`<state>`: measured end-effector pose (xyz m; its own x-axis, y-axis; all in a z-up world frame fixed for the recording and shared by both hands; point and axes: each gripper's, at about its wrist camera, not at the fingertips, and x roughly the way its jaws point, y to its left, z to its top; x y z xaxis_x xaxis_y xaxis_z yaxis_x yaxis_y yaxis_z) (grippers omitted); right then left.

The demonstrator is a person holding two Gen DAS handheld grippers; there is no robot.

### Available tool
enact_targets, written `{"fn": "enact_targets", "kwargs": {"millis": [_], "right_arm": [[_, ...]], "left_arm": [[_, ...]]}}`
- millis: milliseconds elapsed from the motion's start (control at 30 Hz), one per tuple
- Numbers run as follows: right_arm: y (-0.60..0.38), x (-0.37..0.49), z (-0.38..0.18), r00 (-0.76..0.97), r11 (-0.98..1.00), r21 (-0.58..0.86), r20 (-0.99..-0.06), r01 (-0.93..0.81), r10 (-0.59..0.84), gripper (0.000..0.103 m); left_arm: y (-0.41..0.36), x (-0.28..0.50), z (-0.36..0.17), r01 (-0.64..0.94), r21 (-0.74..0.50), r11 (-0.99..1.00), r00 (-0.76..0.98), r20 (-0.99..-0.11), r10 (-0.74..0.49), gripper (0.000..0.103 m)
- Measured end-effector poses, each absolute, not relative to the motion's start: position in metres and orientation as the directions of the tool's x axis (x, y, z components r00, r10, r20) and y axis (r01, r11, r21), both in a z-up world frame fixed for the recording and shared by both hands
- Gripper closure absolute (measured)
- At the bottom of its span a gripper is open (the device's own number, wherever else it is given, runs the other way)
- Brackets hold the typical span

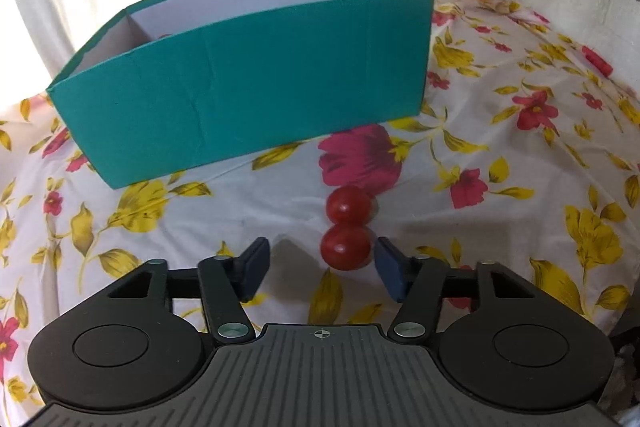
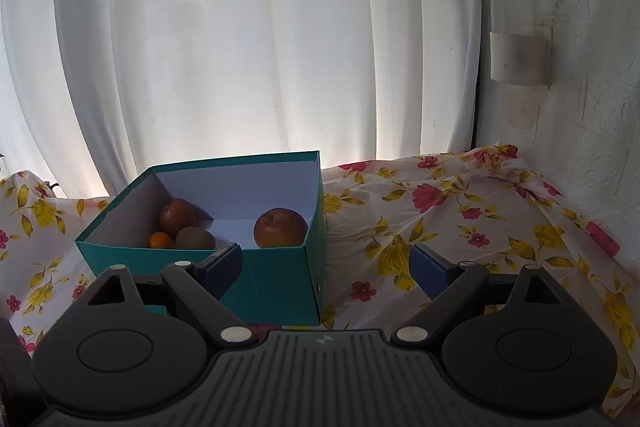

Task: Organize fruits
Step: 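Grasp a cherry tomato with the left tool while the right tool grasps another tomato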

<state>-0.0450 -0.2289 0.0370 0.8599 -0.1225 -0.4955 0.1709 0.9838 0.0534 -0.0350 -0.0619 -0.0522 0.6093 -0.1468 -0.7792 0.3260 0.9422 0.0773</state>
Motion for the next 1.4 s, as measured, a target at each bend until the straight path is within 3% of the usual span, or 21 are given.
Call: {"fn": "enact_targets", "kwargs": {"millis": [133,200,267,600,900,1233,1400], "right_arm": [[-0.225,-0.046,0.036,0.861,0.987,0.044,-0.495,0.158,-0.115,0.012],[-0.223,-0.045,0.036,0.861,0.987,0.042,-0.496,0.152,-0.111,0.012],[-0.222,-0.045,0.035,0.860,0.989,0.042,-0.499,0.144,-0.104,0.012],[-0.213,-0.043,0.026,0.857,0.992,0.017,-0.505,0.126,-0.100,0.012],[-0.169,-0.035,-0.036,0.770,0.999,0.009,-0.638,0.032,-0.019,0.012],[-0.139,-0.013,-0.075,0.701,0.999,0.036,-0.712,-0.029,0.046,0.043],[-0.135,-0.011,-0.078,0.695,0.999,0.030,-0.718,-0.029,0.041,0.045]], "left_arm": [[-0.065,-0.036,-0.054,0.331,0.072,0.941,0.603,-0.783,-0.153,0.052],[-0.065,-0.036,-0.054,0.330,0.068,0.942,0.603,-0.782,-0.155,0.066],[-0.065,-0.035,-0.054,0.334,0.054,0.941,0.595,-0.786,-0.166,0.072],[-0.033,-0.034,-0.024,0.212,0.014,0.977,0.617,-0.777,-0.123,0.072],[0.020,-0.028,0.013,0.055,-0.025,0.998,0.654,-0.755,-0.055,0.072],[0.030,-0.018,0.016,0.041,-0.029,0.999,0.636,-0.771,-0.048,0.072],[0.037,-0.020,0.010,0.066,-0.044,0.997,0.631,-0.772,-0.076,0.069]]}}
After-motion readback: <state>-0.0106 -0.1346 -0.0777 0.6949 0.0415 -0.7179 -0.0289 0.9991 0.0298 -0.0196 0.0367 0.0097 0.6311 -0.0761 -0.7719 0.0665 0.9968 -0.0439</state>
